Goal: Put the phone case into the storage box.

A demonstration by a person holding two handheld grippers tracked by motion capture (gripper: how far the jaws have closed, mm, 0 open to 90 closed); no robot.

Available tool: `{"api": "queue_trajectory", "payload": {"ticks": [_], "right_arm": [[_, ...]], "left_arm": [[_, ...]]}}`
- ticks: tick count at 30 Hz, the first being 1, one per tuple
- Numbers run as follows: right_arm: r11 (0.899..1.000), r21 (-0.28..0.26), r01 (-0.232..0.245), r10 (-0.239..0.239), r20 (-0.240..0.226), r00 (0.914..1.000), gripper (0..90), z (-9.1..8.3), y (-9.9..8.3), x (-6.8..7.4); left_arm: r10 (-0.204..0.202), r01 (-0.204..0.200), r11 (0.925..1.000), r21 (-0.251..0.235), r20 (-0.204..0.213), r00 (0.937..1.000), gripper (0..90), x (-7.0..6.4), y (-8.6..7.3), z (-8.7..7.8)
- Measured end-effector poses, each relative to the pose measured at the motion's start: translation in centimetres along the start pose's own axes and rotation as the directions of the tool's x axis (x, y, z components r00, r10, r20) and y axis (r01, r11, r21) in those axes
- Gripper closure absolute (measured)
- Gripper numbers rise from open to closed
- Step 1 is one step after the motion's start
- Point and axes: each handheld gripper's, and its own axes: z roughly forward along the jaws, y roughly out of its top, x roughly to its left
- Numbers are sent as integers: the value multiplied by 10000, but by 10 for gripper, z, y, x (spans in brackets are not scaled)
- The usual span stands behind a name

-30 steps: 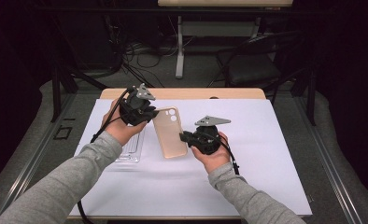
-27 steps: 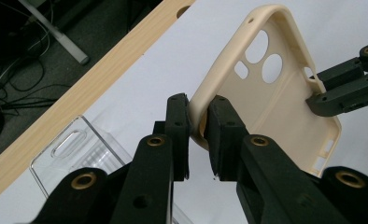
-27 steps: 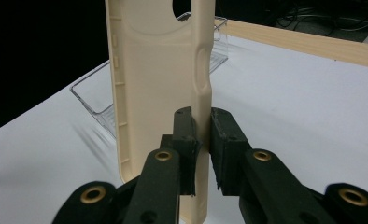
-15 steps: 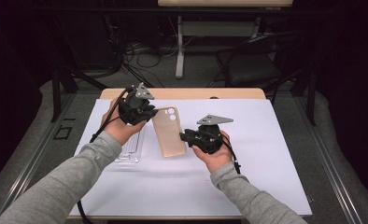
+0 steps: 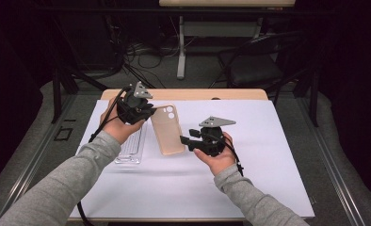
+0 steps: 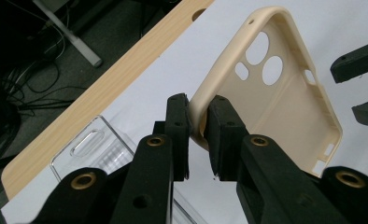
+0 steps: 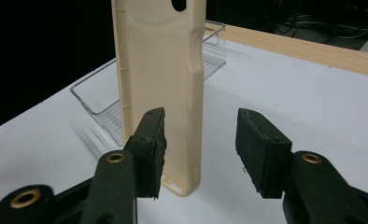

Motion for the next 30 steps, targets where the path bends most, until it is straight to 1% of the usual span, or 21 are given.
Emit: {"api": "queue_trajectory", "payload": {"ticks": [2,3,8,11,16,20,24,25,27,28,30], "right_arm": [[10000,57,36,-37,131,9999,516,0,-2,-1],[9999,124,23,-25,173,9998,513,-1,-3,-2],[9997,225,26,-33,316,9995,502,-3,-6,-5],[9996,266,38,-48,367,9993,498,-5,-7,-7],[9991,390,170,-191,535,9984,494,-9,-11,-9],[9987,427,265,-293,654,9974,493,-12,-13,-10],[9986,420,331,-361,725,9967,490,-16,-15,-11],[9985,411,357,-386,745,9965,489,-16,-15,-12],[9982,466,387,-424,813,9958,486,-18,-17,-13],[9980,486,413,-454,848,9954,484,-19,-18,-13],[9982,374,470,-504,967,9940,481,-22,-19,-15]], "left_arm": [[15,-15,10000,-17,-19,10000,795,1,0,0],[47,-47,10000,-30,39,10000,795,2,-1,0],[133,-133,9999,40,68,9999,795,4,-1,1],[53,-53,10000,6,102,9999,794,5,-1,1],[201,-201,9998,-3,240,9995,794,8,-2,2],[74,-74,10000,-15,256,9996,793,10,-2,4],[146,-144,9999,-63,255,9996,793,12,-1,5],[109,-107,9999,-66,264,9996,793,13,-1,6],[155,-156,9999,14,205,9997,793,14,0,7],[88,-88,10000,-3,214,9997,793,15,0,7],[42,-42,10000,-17,195,9998,793,17,-1,8]]}}
